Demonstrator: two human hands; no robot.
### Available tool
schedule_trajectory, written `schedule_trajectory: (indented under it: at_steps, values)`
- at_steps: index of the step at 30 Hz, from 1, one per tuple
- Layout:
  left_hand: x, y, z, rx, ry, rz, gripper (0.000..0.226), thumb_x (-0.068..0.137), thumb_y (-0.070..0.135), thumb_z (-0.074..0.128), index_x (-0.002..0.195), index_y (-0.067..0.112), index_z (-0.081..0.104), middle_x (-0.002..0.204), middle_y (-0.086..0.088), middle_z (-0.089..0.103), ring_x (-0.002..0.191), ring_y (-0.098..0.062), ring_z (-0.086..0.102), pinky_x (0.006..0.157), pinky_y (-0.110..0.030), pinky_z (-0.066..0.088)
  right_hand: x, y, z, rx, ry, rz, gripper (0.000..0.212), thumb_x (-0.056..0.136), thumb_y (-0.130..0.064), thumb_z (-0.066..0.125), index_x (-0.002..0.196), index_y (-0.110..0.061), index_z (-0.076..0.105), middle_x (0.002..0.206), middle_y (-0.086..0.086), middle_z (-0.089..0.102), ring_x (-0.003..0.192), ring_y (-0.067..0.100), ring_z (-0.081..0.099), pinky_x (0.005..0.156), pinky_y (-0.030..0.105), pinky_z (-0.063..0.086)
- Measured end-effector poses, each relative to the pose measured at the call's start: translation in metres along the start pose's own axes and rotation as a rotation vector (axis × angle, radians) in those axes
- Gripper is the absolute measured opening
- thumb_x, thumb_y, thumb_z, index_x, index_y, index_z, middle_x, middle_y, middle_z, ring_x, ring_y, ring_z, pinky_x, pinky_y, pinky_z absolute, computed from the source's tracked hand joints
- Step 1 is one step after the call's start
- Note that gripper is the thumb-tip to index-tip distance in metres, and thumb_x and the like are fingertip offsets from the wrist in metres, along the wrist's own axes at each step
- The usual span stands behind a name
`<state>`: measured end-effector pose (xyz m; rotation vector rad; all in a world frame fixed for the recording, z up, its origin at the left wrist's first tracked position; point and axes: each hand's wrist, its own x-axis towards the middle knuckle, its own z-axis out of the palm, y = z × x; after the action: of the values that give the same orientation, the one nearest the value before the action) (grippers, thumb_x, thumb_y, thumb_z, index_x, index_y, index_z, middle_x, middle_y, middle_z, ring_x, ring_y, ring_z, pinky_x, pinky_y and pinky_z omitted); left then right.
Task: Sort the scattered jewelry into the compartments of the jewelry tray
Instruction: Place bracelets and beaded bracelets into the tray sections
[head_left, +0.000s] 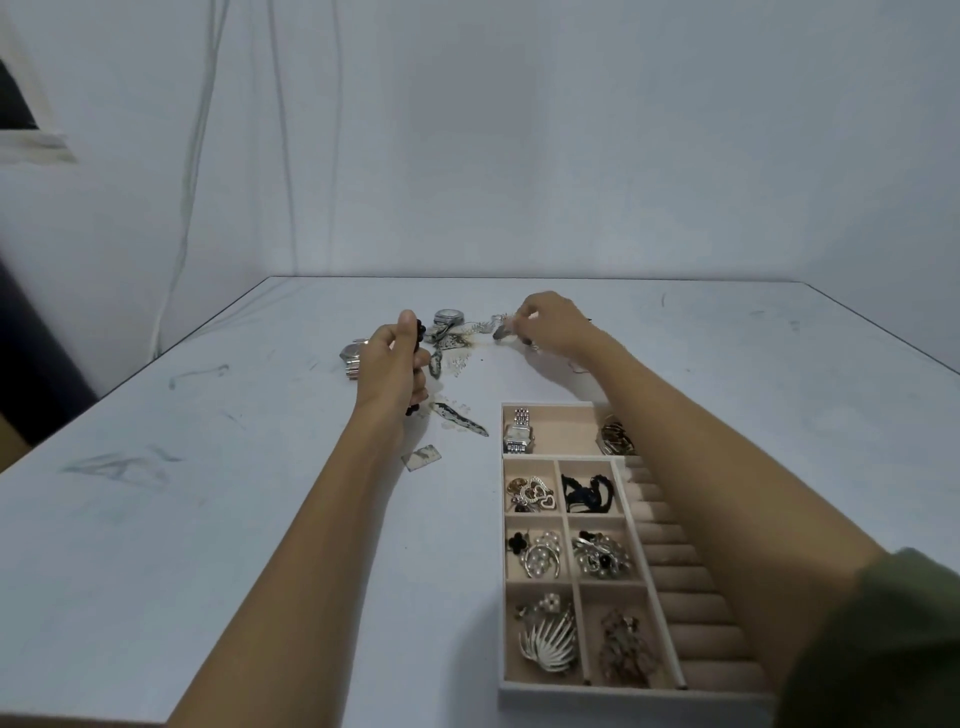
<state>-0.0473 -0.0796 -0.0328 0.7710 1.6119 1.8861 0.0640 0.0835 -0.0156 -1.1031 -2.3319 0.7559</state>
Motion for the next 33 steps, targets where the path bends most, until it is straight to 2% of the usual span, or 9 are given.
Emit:
schedule_trajectory:
  at_steps: [2,5,9,12,14,18,23,27,33]
  values:
    - [0.0,0.0,0.001,0.0,0.002,-0.003,0.029,0.1,0.041,0.04,0.082,0.019,0.047,0.059,0.005,0.035,0.038,-0.004,0.026,0.037,-0.016,0.024,-0.004,-0.003,-0.01,0.38,-0.056,0.083,0.027,0.095,-0.024,0.054,0.094,0.003,0.059,0.101,0.022,0.058,0.083,0.022,0.051,0.069,0.031,0.036]
    - [0.0,0.001,0.002,-0.056,-0.013,-0.023,0.028,0.1,0.039,0.041,0.084,0.017,0.045,0.061,0.004,0.034,0.036,-0.003,0.027,0.038,-0.017,0.025,-0.015,-0.006,-0.023,0.77,-0.168,0.096,0.015,0.098,-0.026,0.05,0.09,-0.017,0.059,0.098,0.002,0.062,0.092,0.015,0.054,0.08,0.033,0.041]
    - [-0.002,0.003,0.002,-0.134,-0.039,-0.086,0.027,0.1,0.038,0.041,0.087,0.015,0.043,0.062,0.002,0.034,0.035,-0.004,0.028,0.038,-0.017,0.027,-0.043,-0.014,-0.034,1.112,-0.312,0.012,0.023,0.1,-0.026,0.043,0.086,-0.014,0.057,0.104,0.009,0.071,0.104,0.024,0.065,0.085,0.037,0.045]
    - [-0.002,0.004,0.001,-0.197,-0.043,-0.144,0.024,0.103,0.032,0.039,0.093,0.011,0.046,0.062,0.001,0.035,0.033,-0.005,0.029,0.037,-0.017,0.026,-0.07,-0.02,-0.039,1.262,-0.356,-0.01,0.019,0.101,-0.024,0.042,0.091,-0.011,0.053,0.089,0.008,0.065,0.078,0.023,0.067,0.07,0.035,0.054]
    - [-0.002,0.003,-0.001,-0.205,-0.035,-0.151,0.017,0.103,0.02,0.036,0.099,0.009,0.048,0.064,0.0,0.036,0.032,-0.005,0.03,0.036,-0.015,0.025,-0.087,-0.021,-0.042,1.283,-0.366,-0.057,0.014,0.101,-0.017,0.04,0.094,-0.011,0.051,0.08,0.004,0.054,0.064,0.017,0.056,0.059,0.029,0.051]
    - [-0.003,0.002,-0.006,-0.172,0.008,-0.115,0.015,0.101,0.007,0.032,0.102,0.006,0.047,0.066,-0.002,0.037,0.032,-0.005,0.03,0.037,-0.015,0.025,-0.119,-0.017,-0.049,1.132,-0.366,-0.097,0.021,0.101,-0.01,0.037,0.108,-0.008,0.057,0.072,0.0,0.046,0.06,0.012,0.045,0.056,0.023,0.042]
    - [-0.003,0.002,-0.01,-0.154,0.028,-0.09,0.024,0.1,0.008,0.035,0.085,0.011,0.053,0.066,-0.001,0.038,0.033,-0.006,0.031,0.037,-0.017,0.027,-0.156,-0.009,-0.051,0.943,-0.402,-0.112,0.019,0.099,-0.007,0.042,0.105,-0.007,0.06,0.074,0.001,0.05,0.063,0.013,0.05,0.058,0.023,0.047]
    - [-0.004,0.002,-0.01,-0.159,0.042,-0.09,0.023,0.1,0.008,0.036,0.085,0.011,0.053,0.065,-0.001,0.038,0.034,-0.006,0.03,0.038,-0.017,0.027,-0.173,0.002,-0.042,0.937,-0.42,-0.091,0.017,0.092,-0.012,0.053,0.105,-0.008,0.064,0.079,0.005,0.059,0.074,0.019,0.058,0.073,0.034,0.05]
    - [-0.008,0.002,-0.009,-0.142,0.036,-0.093,0.021,0.1,0.008,0.036,0.089,0.01,0.053,0.065,-0.001,0.038,0.034,-0.006,0.031,0.037,-0.017,0.028,-0.181,0.003,-0.048,0.658,-0.274,-0.16,0.014,0.09,-0.008,0.061,0.102,-0.007,0.069,0.087,0.009,0.071,0.082,0.018,0.067,0.072,0.023,0.052]
